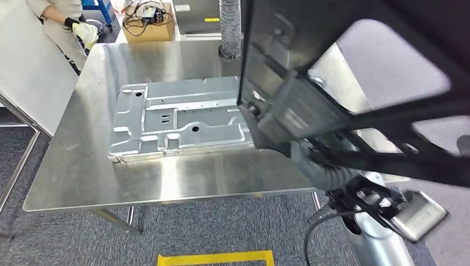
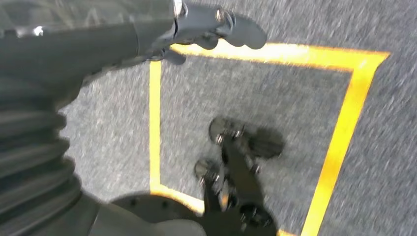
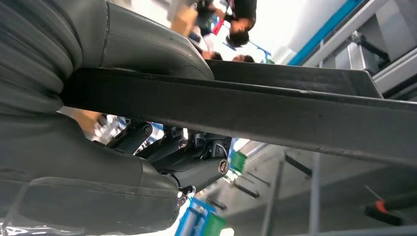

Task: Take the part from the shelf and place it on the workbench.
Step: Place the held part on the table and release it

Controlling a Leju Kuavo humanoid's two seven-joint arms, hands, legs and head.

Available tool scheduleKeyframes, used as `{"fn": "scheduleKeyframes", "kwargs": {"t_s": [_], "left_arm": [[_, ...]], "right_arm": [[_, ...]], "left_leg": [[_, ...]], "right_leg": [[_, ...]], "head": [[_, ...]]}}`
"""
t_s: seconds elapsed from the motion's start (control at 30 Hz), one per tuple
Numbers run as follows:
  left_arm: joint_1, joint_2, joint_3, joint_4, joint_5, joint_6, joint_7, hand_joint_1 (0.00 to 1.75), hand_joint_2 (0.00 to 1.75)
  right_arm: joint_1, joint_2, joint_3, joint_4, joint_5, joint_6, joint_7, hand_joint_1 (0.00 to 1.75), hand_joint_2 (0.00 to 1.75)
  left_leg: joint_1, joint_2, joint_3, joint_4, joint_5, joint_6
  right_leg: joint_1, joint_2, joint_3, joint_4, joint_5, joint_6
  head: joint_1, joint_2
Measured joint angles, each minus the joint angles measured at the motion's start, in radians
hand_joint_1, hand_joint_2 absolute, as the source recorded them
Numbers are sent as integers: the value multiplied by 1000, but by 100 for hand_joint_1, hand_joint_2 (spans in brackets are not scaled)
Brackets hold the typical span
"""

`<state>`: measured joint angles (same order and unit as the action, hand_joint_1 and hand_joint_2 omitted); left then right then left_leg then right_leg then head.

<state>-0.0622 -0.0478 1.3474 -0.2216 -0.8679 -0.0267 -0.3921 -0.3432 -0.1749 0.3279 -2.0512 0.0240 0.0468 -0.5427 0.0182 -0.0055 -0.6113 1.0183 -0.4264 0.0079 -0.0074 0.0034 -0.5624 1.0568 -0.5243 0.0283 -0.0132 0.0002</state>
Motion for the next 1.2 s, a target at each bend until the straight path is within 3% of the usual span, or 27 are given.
{"fn": "scheduleKeyframes", "kwargs": {"t_s": [0.1,0.13,0.17,0.2,0.27,0.33,0.4,0.5,0.6,0.63,0.67,0.7,0.77,0.83,0.93,1.0,1.03,1.13,1.17,1.2], "left_arm": [[-6,2,2,0,1,0,-1,0,175],[-8,3,2,0,2,0,-2,0,175],[-8,3,3,0,3,0,-4,0,175],[-8,3,4,0,3,0,-6,0,175],[-7,4,4,0,-1,-2,-11,0,175],[-9,4,4,0,-10,-6,-14,0,175],[-14,5,2,0,-18,-7,-12,0,175],[-27,8,1,0,-18,-3,-9,0,175],[-31,8,1,0,-12,-2,-8,0,175],[-30,8,1,0,-12,-2,-7,0,175],[-28,8,1,0,-12,-2,-6,0,175],[-26,8,1,0,-12,-2,-6,0,175],[-25,9,1,0,-12,-2,-5,0,175],[-24,9,2,0,-11,-2,-4,0,175],[-23,9,2,0,-13,-3,0,0,175],[-24,9,2,0,-19,-7,0,0,175],[-25,9,1,0,-24,-11,0,0,175],[-28,11,-2,0,-38,-22,-2,0,175],[-29,12,-4,0,-43,-25,-3,0,175],[-30,13,-6,0,-48,-29,-6,0,175]], "right_arm": [[26,-4,-20,-35,44,-35,-5,175,175],[38,-5,-25,-43,86,-71,-5,175,175],[51,-6,-30,-53,142,-120,2,175,175],[62,-10,-36,-63,204,-177,17,175,175],[70,-24,-48,-77,336,-290,74,175,175],[45,-42,-64,-57,478,-386,161,175,175],[-23,-53,-87,31,629,-455,253,175,175],[-168,-54,-103,267,873,-489,367,175,175],[-288,-47,-90,518,1101,-494,489,175,175],[-312,-44,-86,587,1147,-495,521,175,175],[-330,-42,-82,643,1173,-496,540,175,175],[-344,-39,-79,688,1184,-497,547,175,175],[-371,-35,-73,754,1197,-496,556,175,175],[-401,-32,-66,809,1231,-475,584,175,175],[-462,-27,-46,921,1327,-414,637,175,175],[-526,-19,-29,1034,1381,-376,632,175,175],[-566,-11,-19,1097,1401,-358,615,175,175],[-673,42,22,1298,1436,-311,528,175,175],[-694,65,39,1356,1442,-301,497,175,175],[-707,90,55,1406,1446,-296,467,175,175]], "left_leg": [[0,2,8,-2,-8,11],[-1,1,10,-2,-11,12],[-1,0,14,-2,-14,12],[-2,-1,19,-2,-18,12],[-3,-3,29,-3,-25,8],[-6,-2,32,-2,-30,0],[-8,2,32,-4,-33,-11],[-9,7,22,29,-56,-26],[-6,5,-67,210,-144,-34],[-6,5,-96,263,-160,-36],[-6,5,-111,283,-156,-37],[-6,5,-106,264,-132,-36],[-6,6,-51,131,-52,-29],[-9,5,-3,21,-9,-20],[-11,4,7,-1,-9,-8],[-7,4,10,-10,-5,2],[-5,4,12,-14,-3,6],[-4,6,14,-14,-4,8],[-3,6,15,-14,-5,7],[-2,7,18,-13,-8,5]], "right_leg": [[-4,0,-106,190,-75,9],[-5,0,-136,233,-80,11],[-6,0,-149,241,-66,10],[-6,0,-142,209,-33,8],[-3,-1,-87,69,50,-3],[3,-2,-49,-28,90,-13],[8,1,-46,-43,91,-19],[-1,6,-39,-56,99,-32],[-1,1,-36,-61,101,-41],[1,-1,-36,-60,100,-41],[2,-2,-36,-59,99,-42],[3,-3,-35,-58,98,-41],[3,-4,-32,-54,91,-39],[7,-3,-34,-47,86,-33],[8,-2,-37,-46,84,-21],[6,-3,-48,-23,67,-11],[4,-3,-68,18,45,-6],[-5,-4,-167,210,-28,5],[-8,-4,-187,239,-26,7],[-12,-4,-187,229,-5,8]], "head": [[8,0],[13,0],[21,0],[30,0],[42,0],[43,0],[42,0],[41,0],[40,0],[41,0],[40,0],[40,0],[39,0],[39,0],[38,0],[42,0],[44,0],[49,0],[50,0],[50,0]]}}
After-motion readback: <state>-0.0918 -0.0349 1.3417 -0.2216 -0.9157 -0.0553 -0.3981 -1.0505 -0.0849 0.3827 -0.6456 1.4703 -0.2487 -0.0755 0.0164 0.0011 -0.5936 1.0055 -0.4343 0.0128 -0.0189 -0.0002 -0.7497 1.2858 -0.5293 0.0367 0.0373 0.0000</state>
